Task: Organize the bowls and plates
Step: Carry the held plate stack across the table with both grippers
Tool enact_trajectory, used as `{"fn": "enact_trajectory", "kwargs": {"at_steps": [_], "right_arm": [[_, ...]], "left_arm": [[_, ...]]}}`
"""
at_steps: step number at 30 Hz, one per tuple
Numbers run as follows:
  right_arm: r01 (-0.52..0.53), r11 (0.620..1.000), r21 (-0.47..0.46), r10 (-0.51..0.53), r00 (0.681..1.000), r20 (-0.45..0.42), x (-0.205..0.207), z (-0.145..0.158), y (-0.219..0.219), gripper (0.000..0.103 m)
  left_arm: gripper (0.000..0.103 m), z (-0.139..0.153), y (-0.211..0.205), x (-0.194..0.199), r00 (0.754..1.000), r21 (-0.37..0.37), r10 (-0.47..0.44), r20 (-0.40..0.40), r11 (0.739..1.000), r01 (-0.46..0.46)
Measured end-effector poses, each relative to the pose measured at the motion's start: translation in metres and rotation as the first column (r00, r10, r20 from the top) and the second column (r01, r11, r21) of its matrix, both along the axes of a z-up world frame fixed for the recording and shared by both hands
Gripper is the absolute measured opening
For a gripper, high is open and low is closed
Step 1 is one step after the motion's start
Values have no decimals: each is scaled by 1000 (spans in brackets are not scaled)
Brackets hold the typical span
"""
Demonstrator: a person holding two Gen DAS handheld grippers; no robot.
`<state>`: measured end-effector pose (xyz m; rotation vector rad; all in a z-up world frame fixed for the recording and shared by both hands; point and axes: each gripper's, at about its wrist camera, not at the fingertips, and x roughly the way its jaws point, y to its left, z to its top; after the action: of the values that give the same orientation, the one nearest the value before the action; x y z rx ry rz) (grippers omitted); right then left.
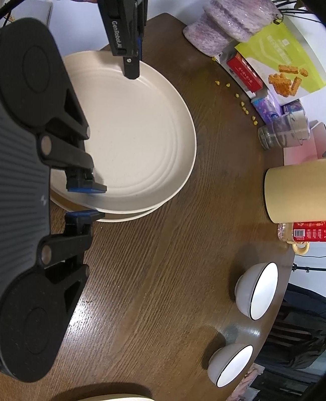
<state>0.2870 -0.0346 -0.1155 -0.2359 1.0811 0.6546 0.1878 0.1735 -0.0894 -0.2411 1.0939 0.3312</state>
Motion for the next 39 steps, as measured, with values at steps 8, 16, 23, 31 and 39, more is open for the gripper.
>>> {"fn": "enact_trajectory", "kwargs": {"at_steps": [8, 16, 23, 31, 39], "right_arm": [[4, 1000, 9, -4, 1000, -7, 1, 0, -2, 14], [15, 999, 32, -14, 1000, -26, 3, -1, -6, 16], [25, 999, 48, -23, 999, -45, 5, -1, -7, 17], [41, 997, 64, -36, 997, -69, 8, -1, -11, 17], [54, 996, 71, -49, 996, -69, 11, 1, -16, 21]], "left_arm": [[14, 0, 0, 0, 1000, -1, 7, 0, 1000, -7], [14, 0, 1, 0, 1000, -7, 8, 2, 1000, -8], [14, -1, 2, 0, 1000, -7, 8, -1, 1000, -8], [15, -1, 2, 1, 1000, -4, 7, -3, 1000, -7], [14, -2, 0, 2, 1000, -3, 4, -12, 1000, -4]]}}
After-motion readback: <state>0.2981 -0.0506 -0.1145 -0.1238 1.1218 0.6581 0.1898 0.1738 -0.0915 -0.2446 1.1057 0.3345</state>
